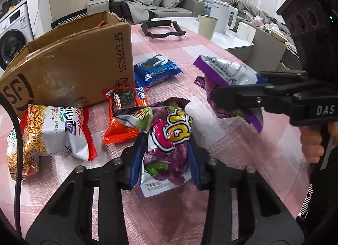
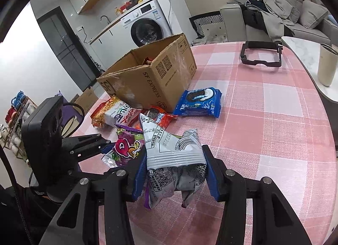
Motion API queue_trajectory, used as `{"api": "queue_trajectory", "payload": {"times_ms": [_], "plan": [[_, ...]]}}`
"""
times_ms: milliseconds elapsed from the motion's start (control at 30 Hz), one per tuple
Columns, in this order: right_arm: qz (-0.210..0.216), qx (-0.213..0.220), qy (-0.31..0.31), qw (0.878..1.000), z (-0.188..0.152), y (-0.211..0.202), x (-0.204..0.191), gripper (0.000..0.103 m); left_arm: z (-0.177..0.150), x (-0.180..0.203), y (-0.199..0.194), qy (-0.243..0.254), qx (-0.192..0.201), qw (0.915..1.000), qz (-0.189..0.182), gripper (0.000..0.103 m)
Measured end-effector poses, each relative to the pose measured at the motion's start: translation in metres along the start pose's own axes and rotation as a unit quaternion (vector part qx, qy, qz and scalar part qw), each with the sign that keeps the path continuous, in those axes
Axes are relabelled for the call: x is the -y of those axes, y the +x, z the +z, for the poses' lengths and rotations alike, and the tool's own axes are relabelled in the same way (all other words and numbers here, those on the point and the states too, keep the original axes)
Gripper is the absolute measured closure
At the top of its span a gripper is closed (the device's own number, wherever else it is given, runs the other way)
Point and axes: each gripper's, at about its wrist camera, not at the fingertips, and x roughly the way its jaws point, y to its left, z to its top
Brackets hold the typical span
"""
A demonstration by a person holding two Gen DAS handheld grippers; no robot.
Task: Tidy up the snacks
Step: 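Grasp the purple grape candy bag with the left gripper, then carry both held bags over the cardboard box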
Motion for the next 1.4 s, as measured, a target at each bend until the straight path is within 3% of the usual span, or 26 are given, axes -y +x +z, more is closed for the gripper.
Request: {"api": "queue_trajectory", "payload": {"times_ms": [600, 900, 1400], "plan": [[0.013, 0.03, -0.003, 0.999, 0.006, -0.01, -0.009, 0.054, -0.009, -0.034, -0.05, -0.036, 0.042, 0.9984, 0.011, 0.069], [0.021, 0.054, -0.007, 0.998, 0.013, -0.021, -0.024, 0.054, -0.007, -0.056, -0.084, -0.045, 0.073, 0.9952, 0.047, 0.069], [0.024, 0.107, 0.007, 0.994, 0.033, -0.021, -0.047, 0.054, 0.003, -0.101, -0.131, -0.069, 0.109, 0.9893, 0.068, 0.069]]}}
